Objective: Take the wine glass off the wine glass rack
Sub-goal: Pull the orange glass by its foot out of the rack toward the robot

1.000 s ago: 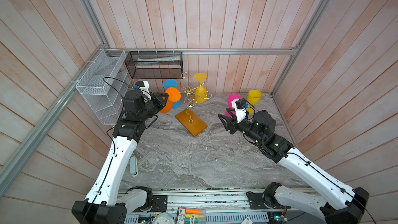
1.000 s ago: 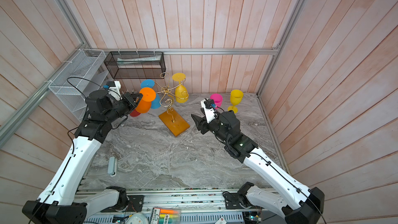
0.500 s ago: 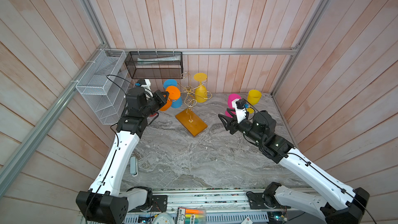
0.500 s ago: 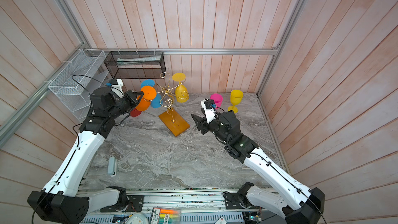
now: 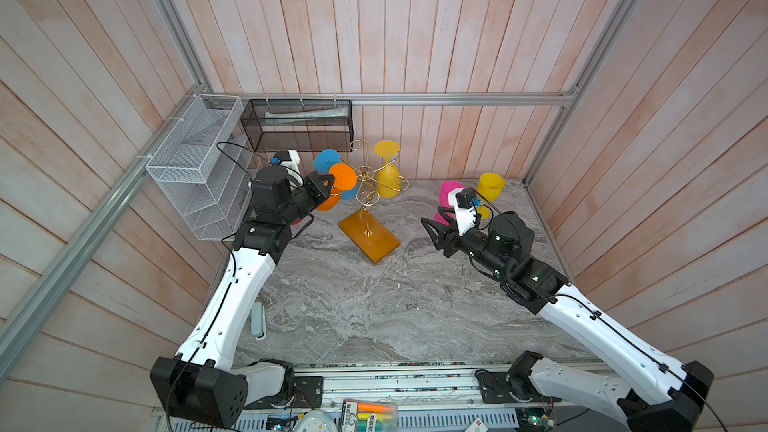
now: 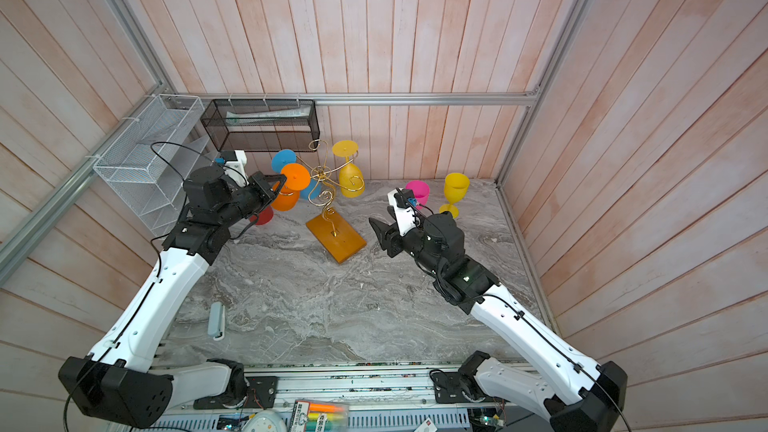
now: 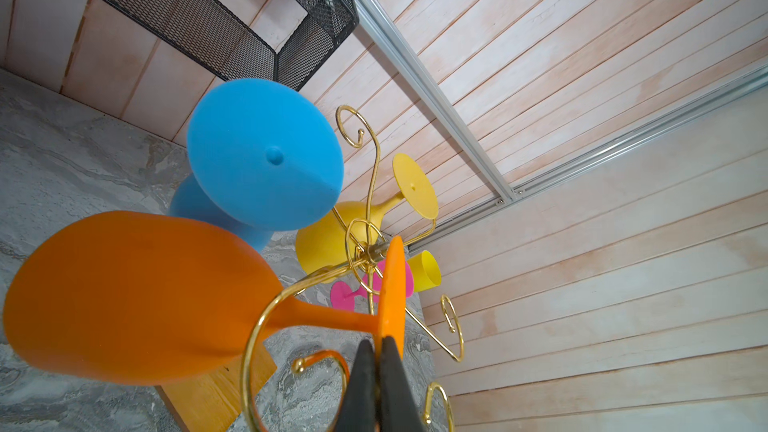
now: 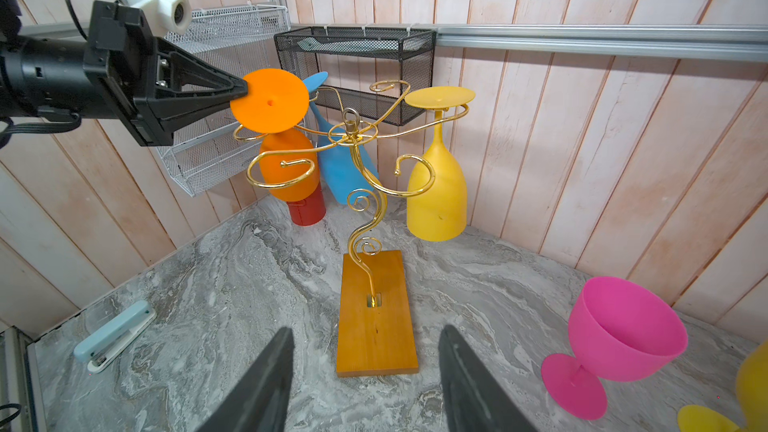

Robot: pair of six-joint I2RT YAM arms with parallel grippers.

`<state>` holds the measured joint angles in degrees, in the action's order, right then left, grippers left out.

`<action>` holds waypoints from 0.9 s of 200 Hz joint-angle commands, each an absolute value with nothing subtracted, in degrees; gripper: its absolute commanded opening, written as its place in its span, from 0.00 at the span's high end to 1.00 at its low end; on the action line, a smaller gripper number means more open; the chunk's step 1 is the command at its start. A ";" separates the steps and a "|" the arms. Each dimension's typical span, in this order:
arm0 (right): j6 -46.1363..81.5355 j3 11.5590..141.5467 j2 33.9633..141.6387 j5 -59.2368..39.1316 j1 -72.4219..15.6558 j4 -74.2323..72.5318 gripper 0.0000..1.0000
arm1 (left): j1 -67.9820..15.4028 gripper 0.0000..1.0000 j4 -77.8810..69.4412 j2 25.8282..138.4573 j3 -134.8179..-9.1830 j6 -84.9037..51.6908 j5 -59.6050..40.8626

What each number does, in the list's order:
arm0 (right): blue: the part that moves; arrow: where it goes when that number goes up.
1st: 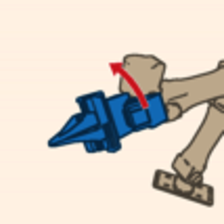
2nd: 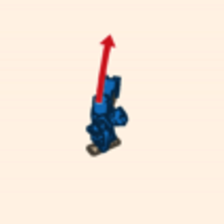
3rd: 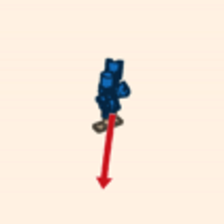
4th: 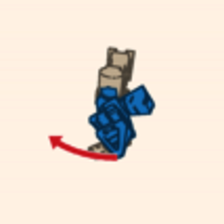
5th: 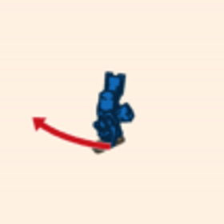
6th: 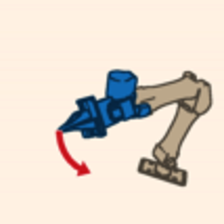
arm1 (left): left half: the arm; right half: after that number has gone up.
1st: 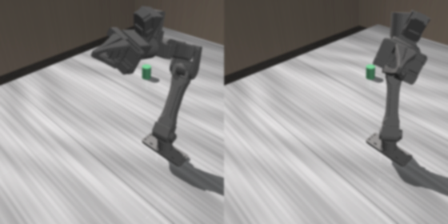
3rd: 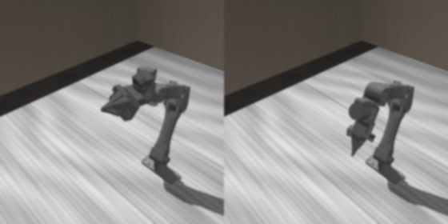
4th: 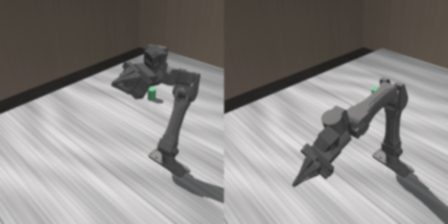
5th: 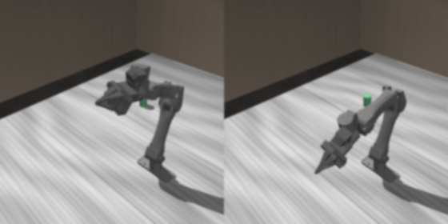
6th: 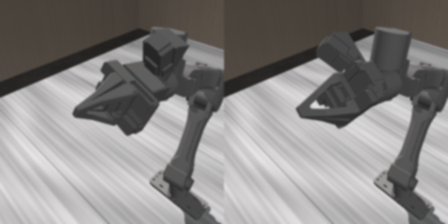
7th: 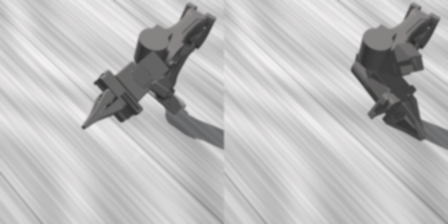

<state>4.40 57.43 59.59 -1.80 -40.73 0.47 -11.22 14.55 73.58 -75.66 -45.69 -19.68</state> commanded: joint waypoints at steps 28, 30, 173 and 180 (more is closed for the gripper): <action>4.13 58.84 59.29 -0.71 -41.04 0.79 0.43 | -12.21 1.00 11.26 75.97 -77.32 -45.97 -20.47; 4.13 58.81 59.25 -0.64 -41.00 0.84 0.43 | -12.19 1.00 11.19 75.97 -77.36 -45.97 -20.48; 4.66 59.16 58.56 -0.21 -41.48 1.32 0.43 | -13.98 1.00 11.59 77.69 -83.07 -45.48 -22.08; 4.67 59.23 58.54 -0.20 -41.55 1.32 0.43 | -13.98 1.00 11.58 77.02 -82.42 -45.65 -22.01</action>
